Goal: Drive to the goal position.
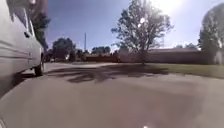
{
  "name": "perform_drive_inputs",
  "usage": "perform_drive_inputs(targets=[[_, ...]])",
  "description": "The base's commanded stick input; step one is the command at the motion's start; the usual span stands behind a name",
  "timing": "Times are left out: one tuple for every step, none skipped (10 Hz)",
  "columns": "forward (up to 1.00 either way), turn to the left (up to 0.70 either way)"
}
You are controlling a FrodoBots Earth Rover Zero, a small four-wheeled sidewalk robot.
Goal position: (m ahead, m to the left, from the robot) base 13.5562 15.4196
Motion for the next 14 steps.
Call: perform_drive_inputs(targets=[[1.0, 0.4], [1.0, 0.4], [1.0, 0.4], [1.0, 0.4], [1.0, 0.4], [1.0, 0.4], [1.0, 0.4], [1.0, 0.4], [1.0, 0.4], [1.0, 0.29], [1.0, 0.0], [1.0, 0.0], [1.0, 0.0], [1.0, 0.0]])
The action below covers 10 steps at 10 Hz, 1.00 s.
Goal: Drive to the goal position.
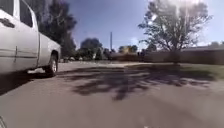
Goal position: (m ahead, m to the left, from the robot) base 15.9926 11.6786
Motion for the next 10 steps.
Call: perform_drive_inputs(targets=[[1.0, 0.0], [1.0, 0.0], [1.0, 0.0], [1.0, 0.0], [1.0, 0.0], [1.0, 0.0], [1.0, 0.0], [1.0, 0.28], [1.0, 0.4], [1.0, 0.4]])
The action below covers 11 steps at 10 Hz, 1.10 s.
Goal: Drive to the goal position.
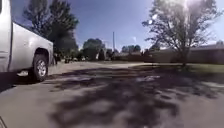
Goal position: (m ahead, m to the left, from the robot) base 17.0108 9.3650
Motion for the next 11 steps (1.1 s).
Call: perform_drive_inputs(targets=[[1.0, 0.4], [1.0, 0.4], [1.0, 0.4], [1.0, 0.4], [1.0, 0.3], [1.0, 0.0], [1.0, 0.0], [1.0, 0.0], [1.0, 0.0], [1.0, 0.0], [1.0, 0.0]])
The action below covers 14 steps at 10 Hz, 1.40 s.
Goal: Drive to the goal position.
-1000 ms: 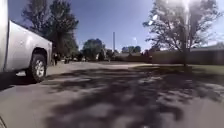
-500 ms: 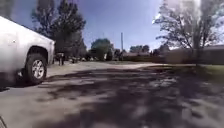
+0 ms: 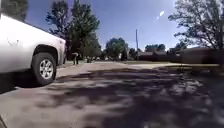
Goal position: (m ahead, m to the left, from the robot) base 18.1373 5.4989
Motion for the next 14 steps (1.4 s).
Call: perform_drive_inputs(targets=[[1.0, 0.0], [1.0, 0.0], [1.0, 0.0], [1.0, 0.0], [1.0, 0.0], [1.0, 0.0], [1.0, 0.0], [1.0, 0.0], [1.0, 0.0], [1.0, 0.0], [1.0, 0.0], [1.0, 0.0], [1.0, 0.0], [1.0, 0.0]])
